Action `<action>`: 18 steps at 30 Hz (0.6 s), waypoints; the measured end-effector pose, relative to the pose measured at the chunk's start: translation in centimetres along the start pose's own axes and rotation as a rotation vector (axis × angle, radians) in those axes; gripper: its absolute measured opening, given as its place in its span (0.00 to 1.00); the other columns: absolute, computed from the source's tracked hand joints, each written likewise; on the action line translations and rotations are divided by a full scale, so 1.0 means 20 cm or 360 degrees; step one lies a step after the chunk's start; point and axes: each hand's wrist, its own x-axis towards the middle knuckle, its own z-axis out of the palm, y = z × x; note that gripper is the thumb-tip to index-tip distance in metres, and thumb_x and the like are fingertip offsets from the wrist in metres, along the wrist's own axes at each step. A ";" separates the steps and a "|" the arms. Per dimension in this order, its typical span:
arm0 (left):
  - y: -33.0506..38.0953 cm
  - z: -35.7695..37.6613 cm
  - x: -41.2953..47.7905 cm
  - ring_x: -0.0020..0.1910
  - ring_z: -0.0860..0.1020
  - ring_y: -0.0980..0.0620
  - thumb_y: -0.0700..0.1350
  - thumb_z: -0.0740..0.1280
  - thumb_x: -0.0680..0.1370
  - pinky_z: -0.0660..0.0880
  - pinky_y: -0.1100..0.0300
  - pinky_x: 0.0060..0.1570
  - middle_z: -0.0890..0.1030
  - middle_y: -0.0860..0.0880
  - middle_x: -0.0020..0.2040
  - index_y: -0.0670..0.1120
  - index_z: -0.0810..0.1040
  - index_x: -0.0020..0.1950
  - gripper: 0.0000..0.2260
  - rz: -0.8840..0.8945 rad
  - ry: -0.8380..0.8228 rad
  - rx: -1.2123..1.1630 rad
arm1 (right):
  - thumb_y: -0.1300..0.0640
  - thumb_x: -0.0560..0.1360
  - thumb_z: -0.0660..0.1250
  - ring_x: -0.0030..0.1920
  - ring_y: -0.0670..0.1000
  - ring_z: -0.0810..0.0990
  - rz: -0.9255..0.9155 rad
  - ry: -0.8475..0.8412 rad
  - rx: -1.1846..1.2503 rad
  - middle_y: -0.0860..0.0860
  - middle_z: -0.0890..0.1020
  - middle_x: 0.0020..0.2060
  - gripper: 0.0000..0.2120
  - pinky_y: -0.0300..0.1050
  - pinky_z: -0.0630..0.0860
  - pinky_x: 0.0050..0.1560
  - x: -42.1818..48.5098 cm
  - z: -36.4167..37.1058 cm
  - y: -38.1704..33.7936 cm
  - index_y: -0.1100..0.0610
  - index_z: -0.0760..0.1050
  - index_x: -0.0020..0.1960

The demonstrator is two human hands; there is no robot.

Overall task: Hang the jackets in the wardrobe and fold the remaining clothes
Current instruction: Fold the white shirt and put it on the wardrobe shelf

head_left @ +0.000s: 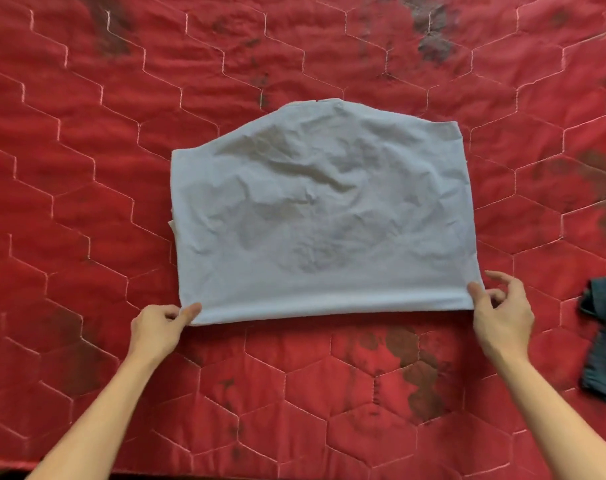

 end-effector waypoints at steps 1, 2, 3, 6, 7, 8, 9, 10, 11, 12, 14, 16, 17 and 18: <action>0.00 0.01 0.00 0.28 0.69 0.45 0.58 0.71 0.76 0.67 0.56 0.34 0.69 0.47 0.25 0.36 0.77 0.33 0.25 -0.0038 0.0002 -0.0021 | 0.55 0.77 0.69 0.44 0.54 0.76 0.0022 0.0006 0.0000 0.55 0.82 0.42 0.14 0.45 0.66 0.49 -0.02 0.01 0.00 0.57 0.74 0.61; -0.01 0.03 0.00 0.29 0.73 0.45 0.58 0.71 0.76 0.70 0.54 0.36 0.72 0.47 0.26 0.38 0.77 0.34 0.24 -0.0050 -0.0001 -0.0060 | 0.53 0.75 0.70 0.45 0.54 0.76 0.0039 0.0013 -0.0002 0.55 0.81 0.47 0.17 0.45 0.68 0.50 -0.04 0.02 -0.01 0.58 0.74 0.62; -0.01 0.04 0.01 0.31 0.78 0.45 0.58 0.73 0.75 0.75 0.52 0.39 0.78 0.48 0.28 0.41 0.79 0.37 0.21 -0.0062 -0.0002 -0.0150 | 0.49 0.73 0.70 0.46 0.54 0.77 0.0058 0.0029 0.0004 0.55 0.78 0.52 0.22 0.47 0.70 0.53 -0.06 0.03 -0.01 0.58 0.73 0.63; 0.03 0.06 0.00 0.41 0.84 0.46 0.51 0.76 0.74 0.82 0.48 0.47 0.84 0.45 0.43 0.44 0.77 0.55 0.17 -0.0250 -0.0021 -0.0778 | 0.42 0.72 0.73 0.54 0.57 0.78 0.0251 0.0030 0.0033 0.56 0.76 0.58 0.29 0.52 0.73 0.59 -0.06 0.04 -0.06 0.59 0.72 0.64; 0.04 0.06 0.00 0.43 0.84 0.45 0.48 0.76 0.74 0.82 0.49 0.47 0.84 0.42 0.46 0.43 0.74 0.58 0.19 -0.0296 -0.0023 -0.0952 | 0.40 0.72 0.72 0.54 0.56 0.78 0.0329 -0.0027 0.0040 0.56 0.78 0.57 0.29 0.53 0.74 0.59 -0.04 0.04 -0.08 0.59 0.72 0.63; 0.05 0.06 0.00 0.45 0.84 0.45 0.46 0.77 0.73 0.82 0.50 0.46 0.84 0.41 0.48 0.43 0.73 0.60 0.20 -0.0316 -0.0012 -0.1055 | 0.40 0.72 0.72 0.53 0.55 0.79 0.0385 -0.0117 0.0068 0.55 0.80 0.54 0.28 0.53 0.75 0.57 -0.03 0.03 -0.11 0.59 0.74 0.62; 0.06 0.06 0.00 0.46 0.84 0.44 0.43 0.77 0.73 0.81 0.52 0.44 0.83 0.39 0.49 0.43 0.73 0.62 0.21 -0.0328 -0.0011 -0.1120 | 0.41 0.72 0.73 0.52 0.55 0.80 0.0428 -0.0210 0.0126 0.54 0.82 0.52 0.26 0.52 0.76 0.54 -0.01 0.03 -0.14 0.60 0.76 0.59; 0.06 0.06 -0.01 0.46 0.84 0.44 0.41 0.77 0.73 0.81 0.55 0.42 0.83 0.39 0.50 0.43 0.72 0.63 0.22 -0.0340 -0.0030 -0.1161 | 0.43 0.73 0.73 0.50 0.54 0.81 0.0459 -0.0292 0.0220 0.53 0.83 0.51 0.23 0.51 0.77 0.51 -0.01 0.02 -0.18 0.60 0.78 0.56; 0.06 0.05 -0.01 0.46 0.84 0.44 0.40 0.76 0.73 0.81 0.58 0.39 0.83 0.40 0.50 0.43 0.73 0.64 0.22 -0.0351 -0.0075 -0.1194 | 0.46 0.73 0.74 0.48 0.54 0.82 0.0473 -0.0339 0.0317 0.53 0.84 0.49 0.19 0.50 0.77 0.50 0.00 0.01 -0.22 0.59 0.80 0.54; 0.05 0.04 -0.01 0.47 0.84 0.44 0.38 0.76 0.73 0.81 0.59 0.38 0.83 0.40 0.50 0.43 0.73 0.64 0.21 -0.0350 -0.0150 -0.1237 | 0.49 0.73 0.74 0.47 0.53 0.82 0.0464 -0.0348 0.0400 0.52 0.84 0.48 0.15 0.49 0.77 0.49 -0.01 0.00 -0.26 0.58 0.81 0.54; 0.04 0.03 0.00 0.50 0.84 0.45 0.38 0.74 0.75 0.81 0.57 0.42 0.85 0.42 0.51 0.42 0.75 0.63 0.18 -0.0330 -0.0352 -0.1265 | 0.56 0.73 0.73 0.46 0.53 0.81 0.0429 -0.0298 0.0539 0.54 0.84 0.49 0.10 0.49 0.77 0.48 -0.02 0.00 -0.35 0.57 0.82 0.53; 0.04 0.01 0.00 0.53 0.84 0.46 0.39 0.74 0.75 0.80 0.54 0.49 0.86 0.45 0.52 0.43 0.77 0.62 0.16 -0.0266 -0.0500 -0.1232 | 0.62 0.73 0.72 0.47 0.54 0.82 0.0435 -0.0302 0.0810 0.56 0.85 0.52 0.10 0.48 0.78 0.49 -0.04 0.01 -0.46 0.56 0.82 0.53; 0.04 0.00 0.01 0.53 0.84 0.46 0.39 0.74 0.75 0.80 0.52 0.51 0.86 0.46 0.52 0.43 0.77 0.61 0.16 -0.0239 -0.0526 -0.1213 | 0.63 0.72 0.71 0.48 0.55 0.83 0.0461 -0.0335 0.0969 0.56 0.85 0.53 0.11 0.48 0.78 0.49 -0.06 0.03 -0.52 0.56 0.82 0.55; 0.04 0.00 0.01 0.52 0.85 0.46 0.39 0.74 0.75 0.79 0.52 0.52 0.86 0.46 0.53 0.44 0.78 0.61 0.15 -0.0223 -0.0536 -0.1212 | 0.64 0.72 0.71 0.50 0.55 0.83 0.0469 -0.0368 0.1107 0.56 0.85 0.54 0.13 0.48 0.79 0.49 -0.09 0.04 -0.59 0.57 0.82 0.57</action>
